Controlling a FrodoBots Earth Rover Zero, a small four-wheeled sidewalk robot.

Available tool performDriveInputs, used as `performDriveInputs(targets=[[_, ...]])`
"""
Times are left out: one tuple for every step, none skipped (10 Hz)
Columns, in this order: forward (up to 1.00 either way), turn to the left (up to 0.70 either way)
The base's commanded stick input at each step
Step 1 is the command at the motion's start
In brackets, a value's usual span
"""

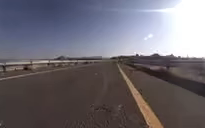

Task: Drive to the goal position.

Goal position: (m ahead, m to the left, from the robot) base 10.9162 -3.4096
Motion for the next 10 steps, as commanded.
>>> performDriveInputs(targets=[[0.70, 0.00], [0.70, 0.00], [0.70, -0.35], [0.70, -0.35], [0.70, 0.00], [0.70, 0.00], [0.70, 0.00], [0.70, 0.00], [0.70, 0.00], [0.70, 0.00]])
